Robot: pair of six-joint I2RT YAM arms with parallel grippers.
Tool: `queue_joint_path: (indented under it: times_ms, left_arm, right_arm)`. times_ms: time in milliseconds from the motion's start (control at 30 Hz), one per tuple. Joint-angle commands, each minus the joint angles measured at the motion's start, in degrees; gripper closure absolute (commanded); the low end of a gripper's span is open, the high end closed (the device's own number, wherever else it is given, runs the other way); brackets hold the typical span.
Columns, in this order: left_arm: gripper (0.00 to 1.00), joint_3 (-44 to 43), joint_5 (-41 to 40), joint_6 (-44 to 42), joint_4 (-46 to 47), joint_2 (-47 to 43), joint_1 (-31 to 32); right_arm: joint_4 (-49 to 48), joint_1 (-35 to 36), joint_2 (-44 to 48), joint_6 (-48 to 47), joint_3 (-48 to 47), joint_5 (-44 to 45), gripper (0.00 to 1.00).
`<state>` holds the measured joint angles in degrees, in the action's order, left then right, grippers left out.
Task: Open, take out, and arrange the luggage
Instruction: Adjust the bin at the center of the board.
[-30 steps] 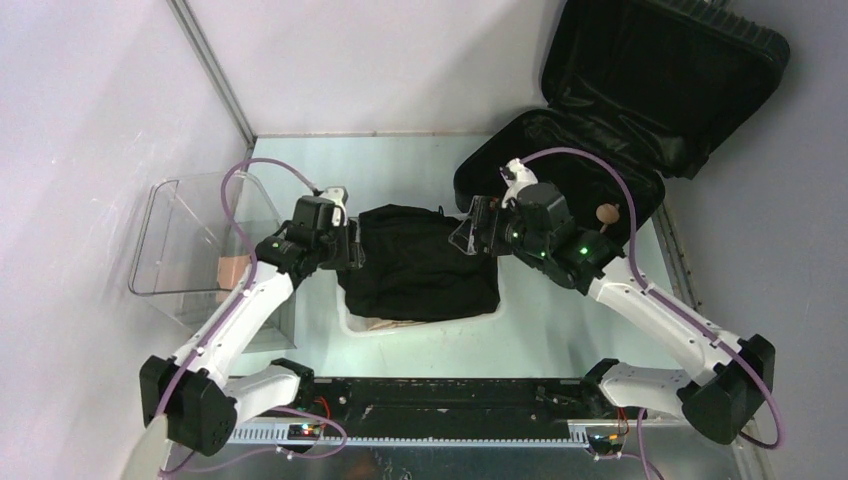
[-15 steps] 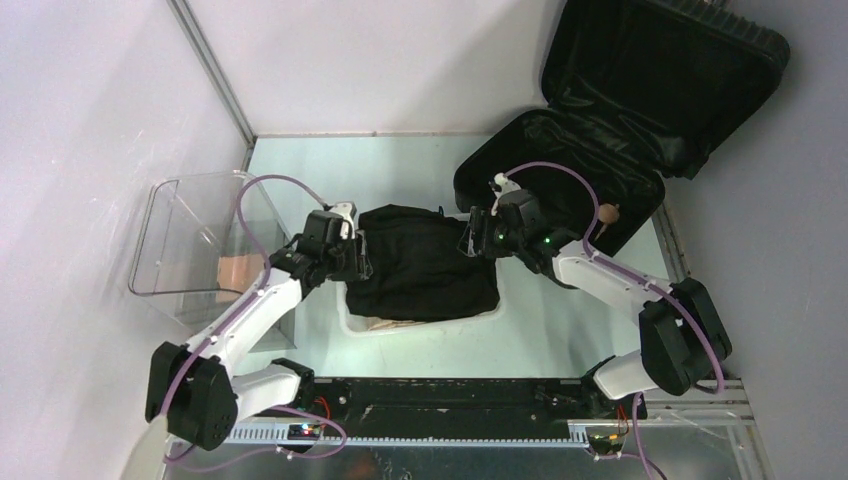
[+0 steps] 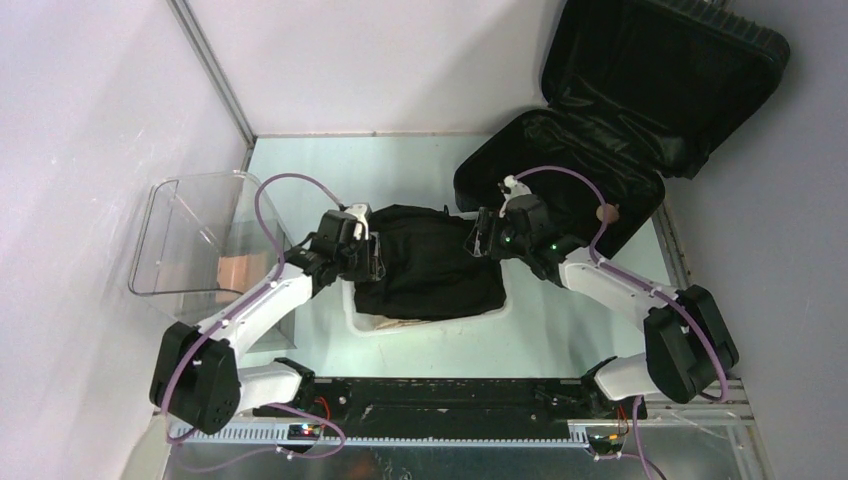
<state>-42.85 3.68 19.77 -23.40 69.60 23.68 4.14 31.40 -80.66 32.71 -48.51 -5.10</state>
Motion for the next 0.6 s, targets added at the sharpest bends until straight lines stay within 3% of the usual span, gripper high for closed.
queue_joint_path:
  times_ms: [0,233,567]
  left_arm:
    - [0.48,-1.03,-1.41,1.66,-2.90,-1.85,0.95]
    - [0.40,-6.89,-2.19,1.17,-9.87,-4.06,2.32]
    - [0.30,-22.94,-14.28,-4.77,-25.25,-10.42,2.30]
  right_arm:
    - [5.97,-1.35,1.83,-3.94,1.75,12.97,0.34]
    - [6.43,-0.91,7.30,-4.51,4.06,13.66,0.33]
    - [7.72,-0.89,14.60,-2.24,-2.34,5.00,0.28]
